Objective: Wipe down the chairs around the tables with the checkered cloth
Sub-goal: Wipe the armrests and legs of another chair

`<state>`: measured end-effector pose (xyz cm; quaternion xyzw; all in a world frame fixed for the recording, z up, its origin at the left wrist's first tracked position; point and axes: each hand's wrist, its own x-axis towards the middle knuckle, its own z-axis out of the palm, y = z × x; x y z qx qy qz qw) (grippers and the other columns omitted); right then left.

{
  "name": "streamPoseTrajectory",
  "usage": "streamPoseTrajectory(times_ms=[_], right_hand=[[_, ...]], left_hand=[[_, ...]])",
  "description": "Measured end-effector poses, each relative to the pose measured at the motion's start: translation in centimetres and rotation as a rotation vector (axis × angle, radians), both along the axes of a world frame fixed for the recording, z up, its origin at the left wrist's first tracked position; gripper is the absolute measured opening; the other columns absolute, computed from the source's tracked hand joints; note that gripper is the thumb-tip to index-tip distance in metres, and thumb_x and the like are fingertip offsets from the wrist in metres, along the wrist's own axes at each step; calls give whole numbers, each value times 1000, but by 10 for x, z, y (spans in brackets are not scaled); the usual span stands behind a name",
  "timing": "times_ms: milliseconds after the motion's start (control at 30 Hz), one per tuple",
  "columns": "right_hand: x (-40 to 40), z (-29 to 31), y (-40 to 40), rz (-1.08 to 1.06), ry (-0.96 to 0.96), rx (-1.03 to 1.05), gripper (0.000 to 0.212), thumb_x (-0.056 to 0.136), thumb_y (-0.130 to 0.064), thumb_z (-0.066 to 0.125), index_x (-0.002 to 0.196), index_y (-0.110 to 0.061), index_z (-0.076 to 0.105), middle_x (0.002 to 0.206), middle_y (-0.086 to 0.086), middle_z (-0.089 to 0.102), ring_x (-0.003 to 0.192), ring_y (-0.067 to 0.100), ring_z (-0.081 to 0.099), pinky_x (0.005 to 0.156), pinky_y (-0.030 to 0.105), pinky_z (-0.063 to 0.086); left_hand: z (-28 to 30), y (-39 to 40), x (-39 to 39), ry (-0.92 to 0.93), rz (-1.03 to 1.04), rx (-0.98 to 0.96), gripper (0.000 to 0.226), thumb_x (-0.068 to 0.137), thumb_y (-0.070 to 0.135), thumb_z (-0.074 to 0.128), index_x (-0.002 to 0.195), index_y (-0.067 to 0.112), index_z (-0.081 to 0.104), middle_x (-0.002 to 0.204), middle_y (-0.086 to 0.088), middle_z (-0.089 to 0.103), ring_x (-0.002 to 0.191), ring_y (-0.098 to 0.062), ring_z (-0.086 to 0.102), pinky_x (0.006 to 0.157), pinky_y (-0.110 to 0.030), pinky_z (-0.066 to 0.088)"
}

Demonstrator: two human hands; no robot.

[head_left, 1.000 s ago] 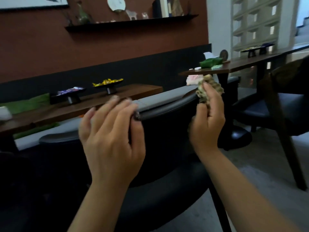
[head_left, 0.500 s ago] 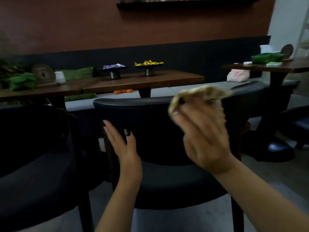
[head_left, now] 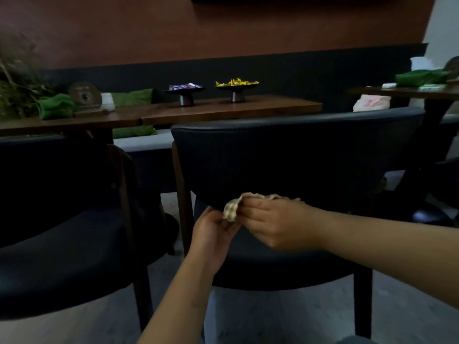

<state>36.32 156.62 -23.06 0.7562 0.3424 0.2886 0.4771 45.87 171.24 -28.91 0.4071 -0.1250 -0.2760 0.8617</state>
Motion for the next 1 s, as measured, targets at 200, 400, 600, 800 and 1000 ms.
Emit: streamPoseTrajectory(times_ms=[200, 400, 600, 800, 1000], right_hand=[[-21, 58, -10, 248, -197, 370, 23, 94, -1, 55, 112, 4, 67, 116, 17, 67, 116, 33, 59, 107, 48, 40], [-11, 15, -10, 235, -335, 529, 22, 90, -3, 63, 110, 1, 70, 115, 14, 68, 112, 30, 62, 107, 44, 40], [-23, -17, -40, 103, 113, 253, 20, 90, -4, 57, 99, -1, 75, 108, 9, 71, 106, 25, 66, 104, 38, 44], [-56, 46, -70, 276, -354, 615, 25, 92, -1, 60, 116, -1, 66, 126, 15, 59, 122, 29, 54, 107, 51, 38], [-46, 38, -76, 384, -586, 840, 27, 91, 5, 59, 118, 5, 60, 125, 23, 54, 125, 35, 50, 108, 49, 37]], left_hand=[[-5, -6, 11, -76, -27, 24, 43, 77, -19, 43, 105, 5, 65, 95, -14, 72, 89, -24, 71, 80, -35, 57], [-12, -5, 14, -92, -15, 18, 44, 80, -20, 40, 104, 5, 67, 100, -15, 71, 97, -25, 69, 81, -33, 56], [-7, -13, 9, -137, 39, 115, 45, 78, -17, 44, 115, 5, 60, 99, -14, 71, 89, -23, 71, 72, -30, 56], [2, -41, 8, -57, 7, 150, 98, 56, -20, 31, 145, 21, 31, 138, -17, 51, 121, -38, 54, 82, -51, 56], [5, -41, 3, 6, 44, 145, 95, 59, -20, 24, 140, 30, 32, 136, -15, 50, 117, -40, 55, 80, -53, 56]])
